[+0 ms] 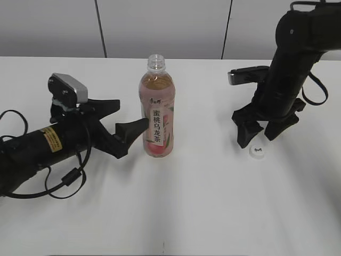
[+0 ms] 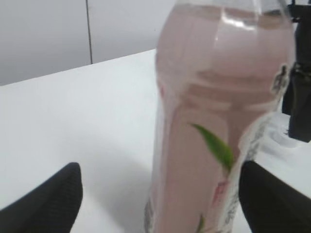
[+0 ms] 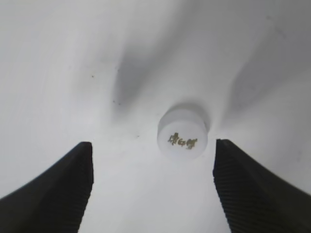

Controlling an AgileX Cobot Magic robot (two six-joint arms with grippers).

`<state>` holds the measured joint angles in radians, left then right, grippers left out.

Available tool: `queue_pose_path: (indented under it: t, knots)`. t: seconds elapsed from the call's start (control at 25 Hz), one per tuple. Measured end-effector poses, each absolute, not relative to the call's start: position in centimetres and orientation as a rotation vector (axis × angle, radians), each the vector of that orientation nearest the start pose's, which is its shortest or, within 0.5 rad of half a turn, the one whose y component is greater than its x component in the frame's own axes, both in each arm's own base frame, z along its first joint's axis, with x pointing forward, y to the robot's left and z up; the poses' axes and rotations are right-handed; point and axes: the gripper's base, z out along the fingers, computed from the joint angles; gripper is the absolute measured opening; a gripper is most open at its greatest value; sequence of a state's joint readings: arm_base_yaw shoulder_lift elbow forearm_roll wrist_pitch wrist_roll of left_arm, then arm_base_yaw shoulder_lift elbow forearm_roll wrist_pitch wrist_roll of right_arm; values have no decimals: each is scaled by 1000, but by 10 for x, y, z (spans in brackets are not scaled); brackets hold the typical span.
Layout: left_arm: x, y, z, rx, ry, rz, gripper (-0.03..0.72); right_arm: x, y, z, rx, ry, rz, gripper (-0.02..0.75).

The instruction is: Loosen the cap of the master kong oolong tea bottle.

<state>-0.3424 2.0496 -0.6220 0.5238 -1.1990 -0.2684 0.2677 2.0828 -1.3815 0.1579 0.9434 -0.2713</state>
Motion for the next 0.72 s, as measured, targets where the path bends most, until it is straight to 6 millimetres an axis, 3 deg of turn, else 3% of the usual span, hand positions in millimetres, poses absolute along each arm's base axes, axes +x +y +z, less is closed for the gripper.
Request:
queue_pose_path:
  t: [0.2,0.48,0.72]
  knots:
    - [284,-131,115,526,1691,-669,590,370,114,174,-611,2975,207,579]
    - [269,-121,183,512,1585,-577,589,354,107,226,-581,2913,185,579]
    - [252,-100,221,361,1781,-462,589,339,103,247,-531,2887,186,579]
